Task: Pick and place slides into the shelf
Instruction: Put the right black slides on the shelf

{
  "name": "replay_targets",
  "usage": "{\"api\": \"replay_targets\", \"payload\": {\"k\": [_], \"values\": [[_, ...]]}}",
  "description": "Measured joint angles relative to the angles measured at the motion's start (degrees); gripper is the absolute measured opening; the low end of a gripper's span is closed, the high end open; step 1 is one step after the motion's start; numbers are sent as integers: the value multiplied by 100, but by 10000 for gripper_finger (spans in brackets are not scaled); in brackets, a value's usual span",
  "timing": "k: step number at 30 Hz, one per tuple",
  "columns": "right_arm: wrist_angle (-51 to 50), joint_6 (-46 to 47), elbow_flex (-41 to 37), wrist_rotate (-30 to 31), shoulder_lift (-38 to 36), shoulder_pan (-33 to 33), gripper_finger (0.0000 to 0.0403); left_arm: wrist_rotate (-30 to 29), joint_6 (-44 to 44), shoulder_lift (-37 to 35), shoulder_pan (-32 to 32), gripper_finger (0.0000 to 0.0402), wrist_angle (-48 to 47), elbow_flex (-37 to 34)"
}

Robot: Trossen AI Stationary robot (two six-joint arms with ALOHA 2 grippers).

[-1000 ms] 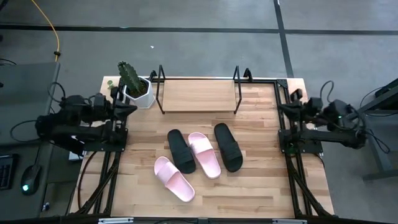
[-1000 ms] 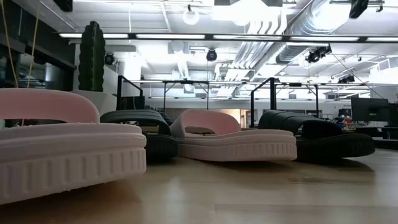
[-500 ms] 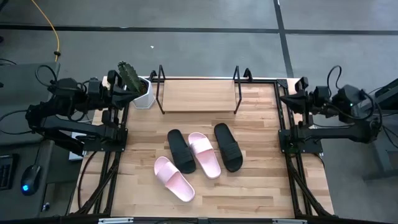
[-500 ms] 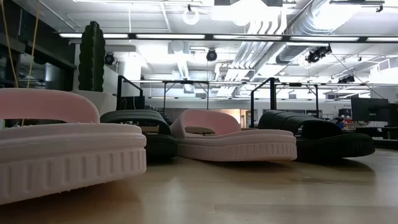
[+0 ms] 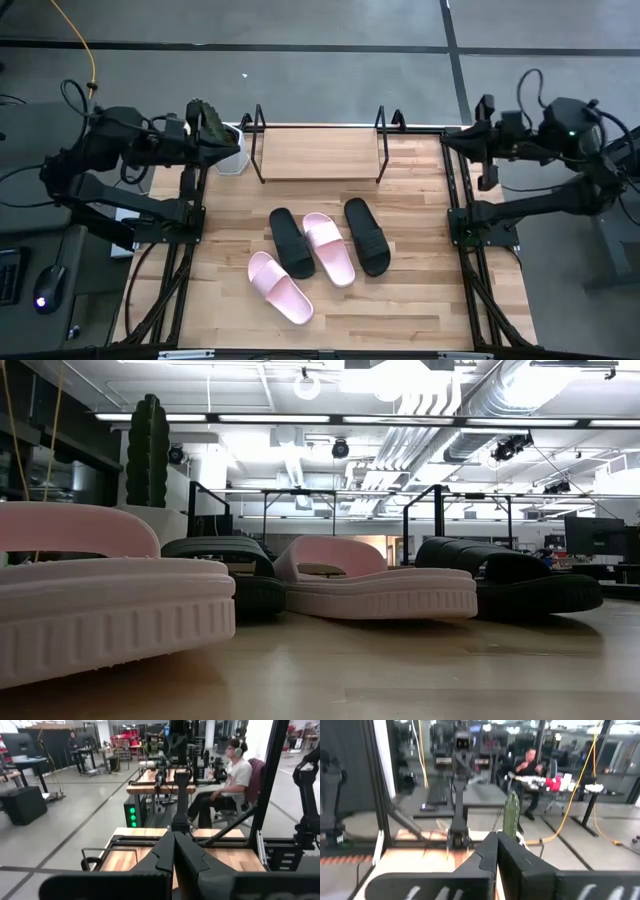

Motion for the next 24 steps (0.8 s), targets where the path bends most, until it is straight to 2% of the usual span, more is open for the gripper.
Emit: {"api": "replay_targets", "payload": {"k": [7,13,20,24], "values": [[-650,-188,455,-1,699,43,0,272,-233,93,0,1,72,41],[-640,-328,463,106,1152,537,0,322,-484,89,0,1,-37,41],[-686,-540,463,1238,1719,1683,0,355,-591,89,0,1,-188,41],[-781,-542,465,2117,2044,2352,0,355,-591,89,0,1,-186,41]]}}
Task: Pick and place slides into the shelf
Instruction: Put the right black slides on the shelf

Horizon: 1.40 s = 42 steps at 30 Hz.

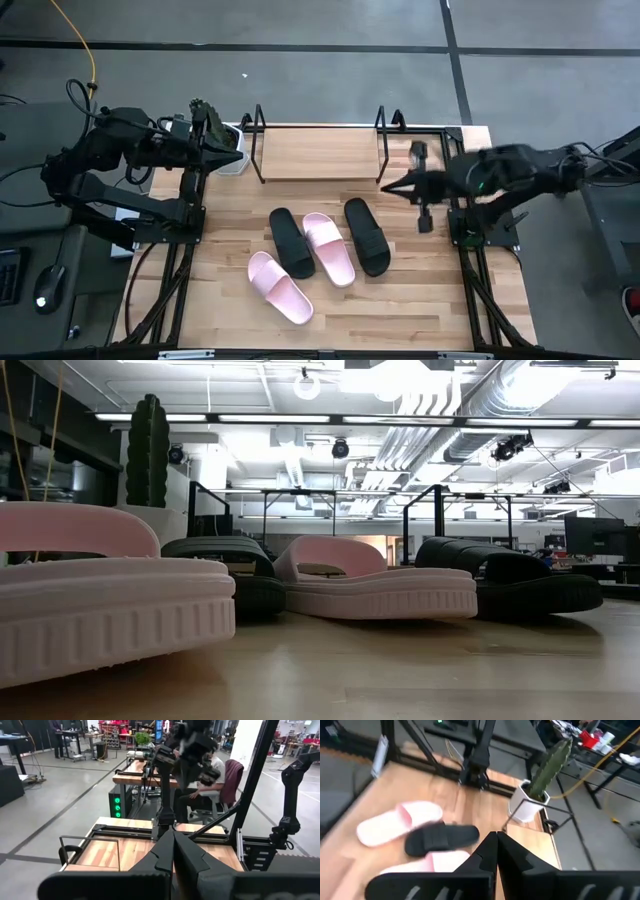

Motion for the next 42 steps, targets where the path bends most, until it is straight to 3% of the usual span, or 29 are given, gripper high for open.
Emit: {"api": "replay_targets", "payload": {"k": [6,18,29,42], "values": [[-477,419,0,1228,455,791,0,0,0,-1,0,1,-60,0],[-1311,1717,0,2100,1324,1650,0,-6,-20,-2,0,1,-71,0],[-2013,2933,0,2081,2338,2126,0,-21,-16,-4,0,1,-76,0],[-2136,3978,0,2056,3407,2656,0,-24,-20,-9,0,1,-370,0]]}}
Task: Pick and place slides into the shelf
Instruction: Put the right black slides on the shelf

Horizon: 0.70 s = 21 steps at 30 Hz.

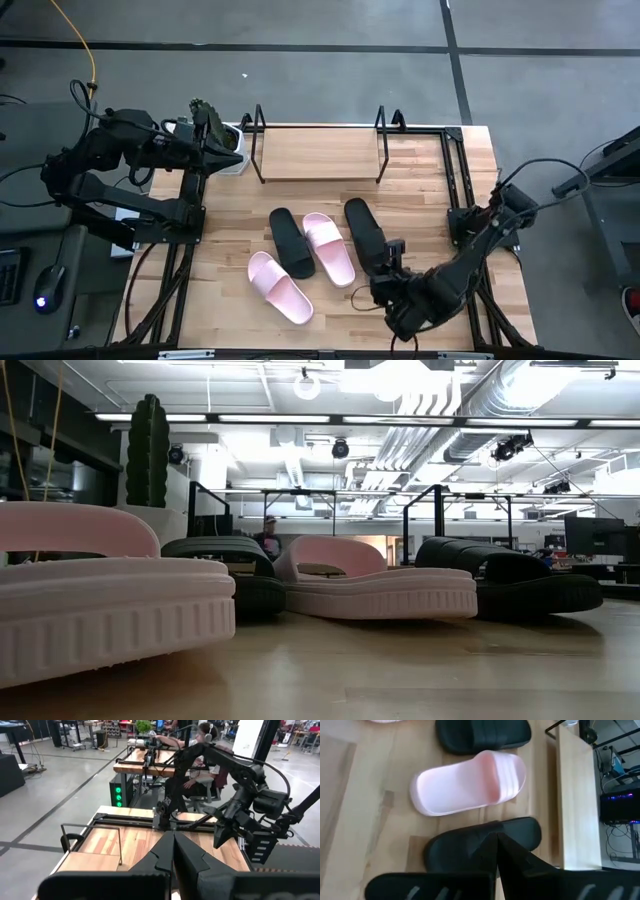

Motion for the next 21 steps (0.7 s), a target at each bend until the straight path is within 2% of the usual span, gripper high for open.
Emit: {"api": "replay_targets", "payload": {"k": [13,21], "values": [[22,538,0,-262,785,354,0,0,-28,0,0,1,-170,0],[-36,1027,-2,-193,1042,300,0,0,-295,2,0,1,-172,0]]}}
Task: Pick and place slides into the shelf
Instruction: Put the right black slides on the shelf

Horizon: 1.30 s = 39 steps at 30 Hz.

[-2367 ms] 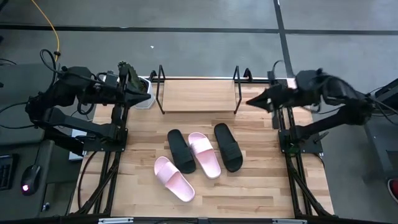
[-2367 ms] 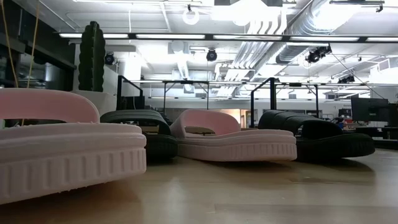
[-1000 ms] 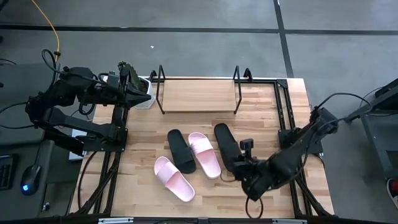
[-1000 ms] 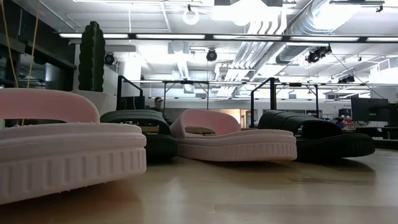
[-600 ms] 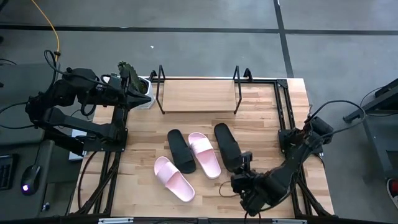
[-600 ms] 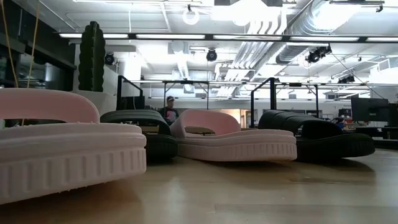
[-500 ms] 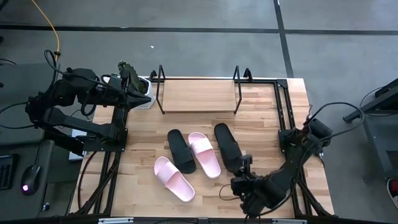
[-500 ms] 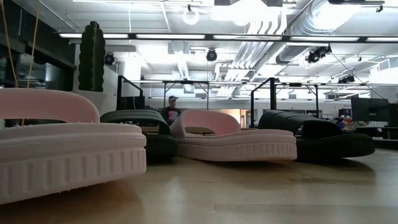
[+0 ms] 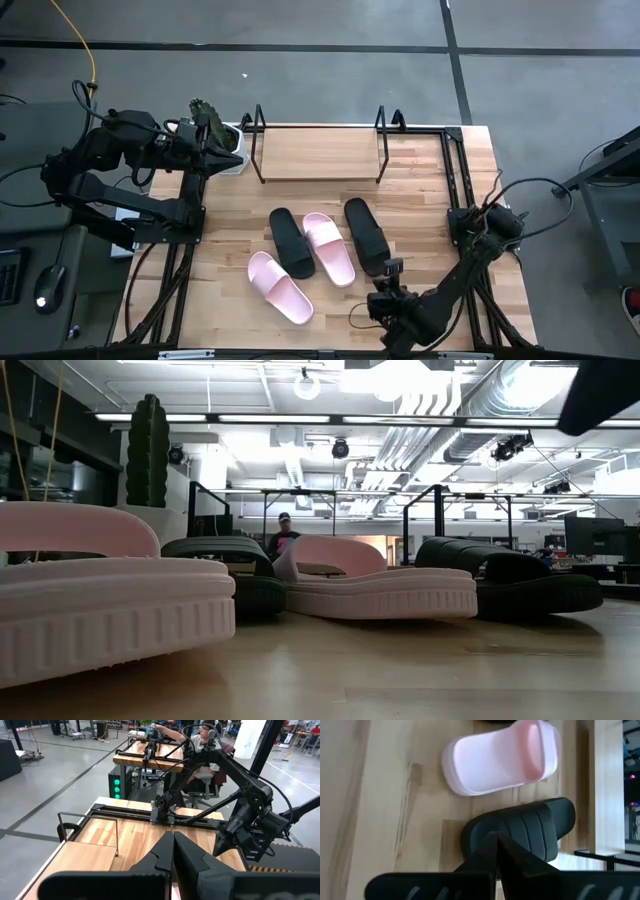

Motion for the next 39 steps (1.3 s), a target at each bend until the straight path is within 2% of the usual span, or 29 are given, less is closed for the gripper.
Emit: {"api": "replay_targets", "payload": {"k": [7,15,22,28,39], "values": [[-24,-17,-83,87,-7,-63,0,0,-7,0,0,1,-2,0],[-20,-127,-765,227,-8,-64,9,0,-7,0,0,1,-2,0],[63,127,-1420,231,-9,-114,70,0,0,0,0,1,-2,0],[287,212,-1810,479,-9,-270,121,1,8,0,0,1,-2,0],[831,229,-2068,565,-9,-694,164,0,17,0,0,1,-207,0]]}}
